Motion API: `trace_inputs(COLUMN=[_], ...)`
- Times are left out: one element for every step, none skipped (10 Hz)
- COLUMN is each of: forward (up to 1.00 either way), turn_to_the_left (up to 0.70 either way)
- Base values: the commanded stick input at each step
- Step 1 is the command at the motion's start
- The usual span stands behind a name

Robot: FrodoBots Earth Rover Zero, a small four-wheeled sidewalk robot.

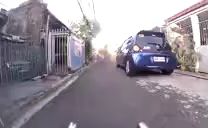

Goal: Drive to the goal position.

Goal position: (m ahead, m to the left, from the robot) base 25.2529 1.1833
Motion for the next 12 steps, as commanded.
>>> trace_inputs(forward=[0.70,0.70,0.70,0.70,0.70,0.70,0.70,0.70,0.70,0.70,0.70,0.70], turn_to_the_left=[0.00,0.00,0.00,-0.14,-0.30,-0.28,-0.16,-0.06,0.00,0.00,0.00,0.00])
